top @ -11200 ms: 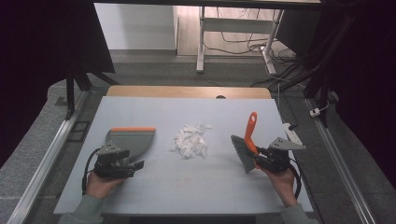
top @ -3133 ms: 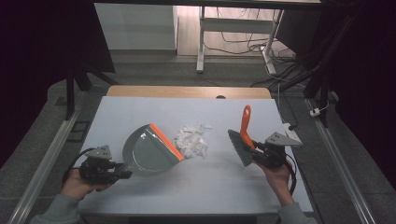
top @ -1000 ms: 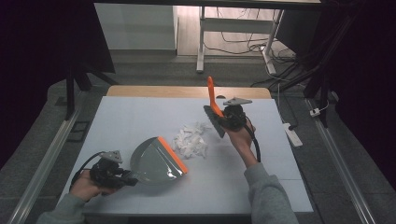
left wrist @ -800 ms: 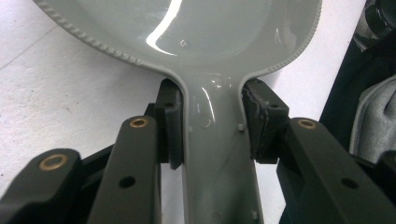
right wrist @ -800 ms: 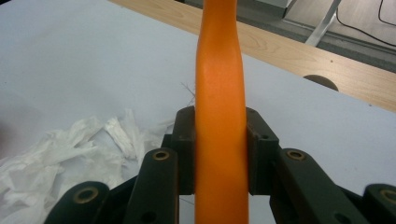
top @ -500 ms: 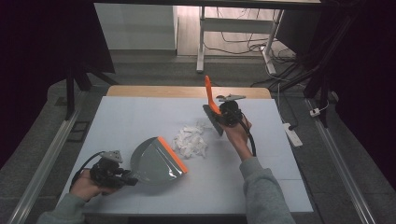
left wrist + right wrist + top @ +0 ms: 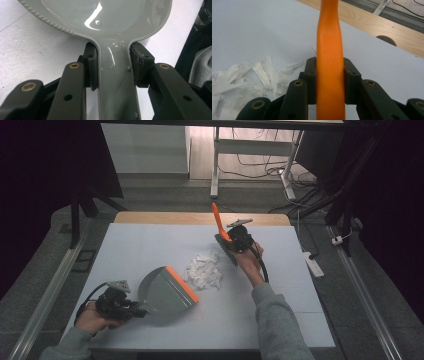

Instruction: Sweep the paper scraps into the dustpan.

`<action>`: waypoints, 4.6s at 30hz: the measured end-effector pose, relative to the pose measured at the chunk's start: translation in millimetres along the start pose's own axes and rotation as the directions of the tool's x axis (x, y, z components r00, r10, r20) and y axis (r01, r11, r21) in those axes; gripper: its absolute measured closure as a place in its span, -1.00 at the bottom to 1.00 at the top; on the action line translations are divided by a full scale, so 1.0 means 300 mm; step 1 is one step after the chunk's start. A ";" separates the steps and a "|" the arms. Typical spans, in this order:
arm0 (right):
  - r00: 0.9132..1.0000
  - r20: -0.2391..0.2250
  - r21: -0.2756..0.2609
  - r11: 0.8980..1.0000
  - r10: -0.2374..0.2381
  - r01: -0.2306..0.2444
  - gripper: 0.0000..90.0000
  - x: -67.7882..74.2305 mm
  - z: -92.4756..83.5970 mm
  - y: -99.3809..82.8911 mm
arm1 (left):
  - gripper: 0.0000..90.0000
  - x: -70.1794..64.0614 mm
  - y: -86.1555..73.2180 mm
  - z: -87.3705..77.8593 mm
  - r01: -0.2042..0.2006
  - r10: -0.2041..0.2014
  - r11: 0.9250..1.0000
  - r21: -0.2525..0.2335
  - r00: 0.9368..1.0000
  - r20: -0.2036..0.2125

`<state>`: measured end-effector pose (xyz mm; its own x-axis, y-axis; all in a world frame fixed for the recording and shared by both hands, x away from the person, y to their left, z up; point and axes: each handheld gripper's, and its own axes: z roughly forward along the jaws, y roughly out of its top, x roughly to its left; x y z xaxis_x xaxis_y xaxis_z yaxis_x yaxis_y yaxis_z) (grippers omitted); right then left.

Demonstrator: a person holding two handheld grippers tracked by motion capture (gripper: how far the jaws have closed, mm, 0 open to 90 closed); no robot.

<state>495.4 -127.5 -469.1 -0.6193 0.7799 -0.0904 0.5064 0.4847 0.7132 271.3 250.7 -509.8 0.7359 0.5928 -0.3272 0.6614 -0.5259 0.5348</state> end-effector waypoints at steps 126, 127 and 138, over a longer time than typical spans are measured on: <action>0.973 -0.167 -0.104 0.984 -0.159 0.143 0.58 0.218 -0.140 0.045 | 0.36 0.003 0.048 0.082 0.026 -0.027 0.999 0.022 1.000 0.010; 0.977 -0.155 -0.091 0.987 -0.149 0.136 0.58 0.210 -0.126 0.045 | 0.36 0.003 0.048 0.083 0.026 -0.026 0.999 0.021 1.000 0.010; 0.991 -0.061 0.004 0.993 -0.122 0.122 0.57 0.151 0.013 0.074 | 0.36 0.006 0.047 0.083 0.026 -0.026 0.999 0.021 1.000 0.014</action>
<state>480.9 -80.0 -460.2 -0.7116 0.6897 -0.1339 0.4295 0.5779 0.6940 285.5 229.2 -522.1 0.7201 0.5980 -0.3519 0.6833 -0.5229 0.5095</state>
